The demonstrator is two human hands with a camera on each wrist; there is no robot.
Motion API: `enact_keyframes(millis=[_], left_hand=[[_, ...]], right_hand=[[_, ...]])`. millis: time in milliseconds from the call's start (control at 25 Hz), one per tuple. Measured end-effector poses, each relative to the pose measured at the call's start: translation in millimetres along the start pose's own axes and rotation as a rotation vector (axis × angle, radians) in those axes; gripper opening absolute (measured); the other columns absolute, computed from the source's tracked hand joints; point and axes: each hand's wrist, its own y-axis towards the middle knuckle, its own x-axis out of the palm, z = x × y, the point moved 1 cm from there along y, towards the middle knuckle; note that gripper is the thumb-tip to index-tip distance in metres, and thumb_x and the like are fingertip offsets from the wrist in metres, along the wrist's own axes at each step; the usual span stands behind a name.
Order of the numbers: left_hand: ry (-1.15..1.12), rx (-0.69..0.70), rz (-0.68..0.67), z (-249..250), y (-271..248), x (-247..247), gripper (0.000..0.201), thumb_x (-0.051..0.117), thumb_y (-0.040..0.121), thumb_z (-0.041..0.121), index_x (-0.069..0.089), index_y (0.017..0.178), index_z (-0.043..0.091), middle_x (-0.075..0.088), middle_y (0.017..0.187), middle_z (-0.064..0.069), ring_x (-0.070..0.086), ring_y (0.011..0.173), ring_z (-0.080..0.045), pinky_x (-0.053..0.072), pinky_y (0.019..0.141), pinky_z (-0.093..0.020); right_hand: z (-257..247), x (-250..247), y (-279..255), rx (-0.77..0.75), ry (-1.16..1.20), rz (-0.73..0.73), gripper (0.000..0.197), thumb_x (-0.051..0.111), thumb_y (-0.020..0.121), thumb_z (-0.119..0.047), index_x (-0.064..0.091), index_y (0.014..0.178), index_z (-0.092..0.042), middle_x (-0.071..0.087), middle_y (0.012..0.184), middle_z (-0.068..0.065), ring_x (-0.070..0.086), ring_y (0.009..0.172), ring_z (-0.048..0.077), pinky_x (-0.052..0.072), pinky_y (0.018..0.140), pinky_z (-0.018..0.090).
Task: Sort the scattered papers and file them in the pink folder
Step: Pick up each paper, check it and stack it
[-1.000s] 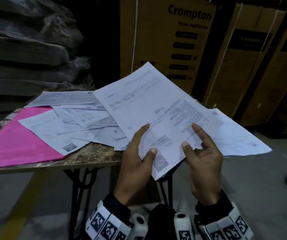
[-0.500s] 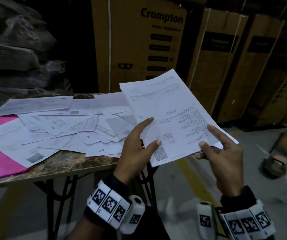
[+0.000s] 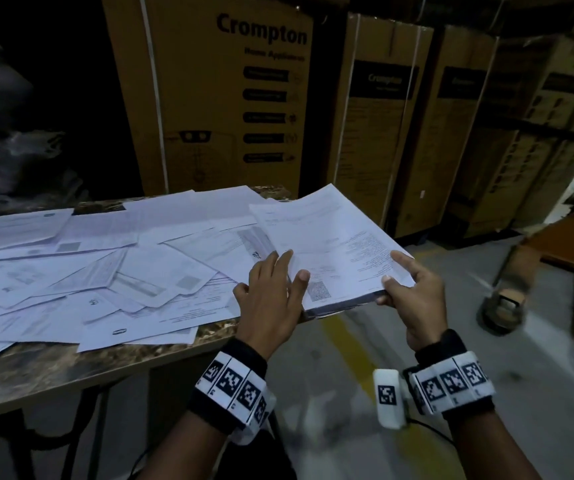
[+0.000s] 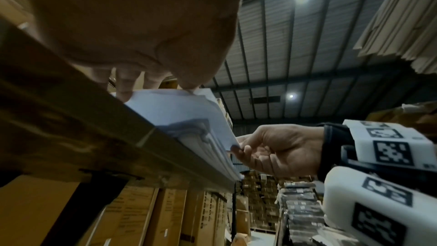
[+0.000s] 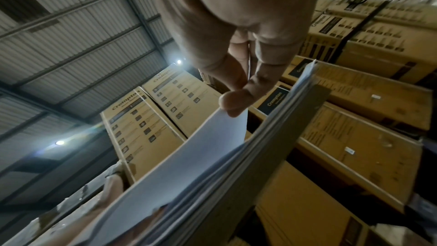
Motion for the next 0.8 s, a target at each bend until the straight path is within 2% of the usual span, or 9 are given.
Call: enact_keyframes(millis=[80, 160, 280, 360, 400, 480, 560, 720, 800], left_hand=[[0.090, -0.005, -0.037, -1, 3, 8, 0.074, 0.005, 0.094, 0.067, 0.028, 0.154, 0.031, 0.029, 0.160, 0.005, 0.018, 0.148, -0.017, 0.019, 0.111, -0.050], [0.222, -0.015, -0.082, -7, 4, 16, 0.076, 0.002, 0.092, 0.066, 0.027, 0.154, 0.032, 0.030, 0.159, 0.005, 0.019, 0.148, -0.019, 0.019, 0.113, -0.052], [0.344, -0.018, -0.092, -15, 6, 22, 0.086, -0.009, 0.087, 0.074, 0.029, 0.153, 0.036, 0.027, 0.161, 0.000, 0.019, 0.148, -0.022, 0.019, 0.114, -0.052], [0.367, -0.008, -0.053, -16, 5, 22, 0.092, -0.012, 0.081, 0.077, 0.033, 0.152, 0.039, 0.025, 0.161, -0.006, 0.020, 0.147, -0.025, 0.020, 0.111, -0.050], [0.384, 0.002, -0.045, -16, 5, 23, 0.092, -0.011, 0.079, 0.076, 0.035, 0.151, 0.040, 0.025, 0.161, -0.008, 0.020, 0.146, -0.027, 0.020, 0.110, -0.049], [0.402, 0.017, -0.041, -14, 3, 24, 0.090, -0.010, 0.080, 0.075, 0.036, 0.150, 0.042, 0.025, 0.160, -0.009, 0.021, 0.144, -0.027, 0.020, 0.107, -0.048], [0.392, 0.027, -0.035, -13, 3, 24, 0.087, -0.008, 0.082, 0.074, 0.035, 0.151, 0.042, 0.026, 0.159, -0.009, 0.022, 0.143, -0.028, 0.020, 0.107, -0.047], [0.280, 0.053, -0.003, -15, -1, 21, 0.082, -0.003, 0.086, 0.074, 0.037, 0.150, 0.042, 0.032, 0.157, -0.004, 0.024, 0.144, -0.022, 0.018, 0.108, -0.045], [0.113, 0.085, 0.042, -14, -4, 16, 0.079, 0.004, 0.089, 0.075, 0.045, 0.146, 0.039, 0.040, 0.154, 0.002, 0.028, 0.143, -0.017, 0.020, 0.107, -0.039]], right_hand=[[10, -5, 11, 0.034, -0.046, -0.036, 0.049, 0.058, 0.092, 0.009, 0.055, 0.138, -0.007, 0.053, 0.137, 0.010, 0.062, 0.061, 0.014, 0.058, 0.054, 0.025], [20, -6, 15, 0.061, -0.111, -0.075, 0.053, 0.059, 0.092, 0.007, 0.051, 0.142, -0.009, 0.063, 0.120, 0.022, 0.062, 0.059, 0.019, 0.057, 0.052, 0.028], [29, -6, 16, 0.036, -0.212, -0.057, 0.056, 0.062, 0.091, 0.001, 0.051, 0.142, -0.019, 0.068, 0.106, 0.018, 0.059, 0.050, 0.016, 0.050, 0.046, 0.028], [32, -7, 15, -0.041, -0.286, -0.018, 0.055, 0.066, 0.089, -0.006, 0.054, 0.139, -0.024, 0.066, 0.115, 0.008, 0.062, 0.055, 0.018, 0.051, 0.045, 0.028], [35, -9, 15, -0.095, -0.333, -0.002, 0.054, 0.068, 0.087, -0.010, 0.055, 0.137, -0.026, 0.062, 0.126, 0.002, 0.067, 0.064, 0.023, 0.055, 0.049, 0.031], [40, -13, 13, -0.196, -0.439, 0.021, 0.055, 0.070, 0.084, -0.022, 0.055, 0.135, -0.034, 0.048, 0.143, -0.012, 0.069, 0.090, 0.035, 0.061, 0.068, 0.044], [44, -14, 7, -0.254, -0.485, 0.047, 0.054, 0.069, 0.084, -0.027, 0.054, 0.134, -0.037, 0.042, 0.146, -0.020, 0.066, 0.100, 0.038, 0.060, 0.077, 0.050], [46, -8, -11, -0.390, -0.464, 0.060, 0.043, 0.067, 0.090, -0.017, 0.062, 0.129, -0.033, 0.050, 0.141, -0.021, 0.061, 0.089, 0.022, 0.060, 0.071, 0.040], [43, -2, -25, -0.485, -0.444, 0.043, 0.041, 0.068, 0.091, -0.013, 0.064, 0.128, -0.030, 0.052, 0.139, -0.020, 0.050, 0.079, 0.016, 0.052, 0.067, 0.025]])
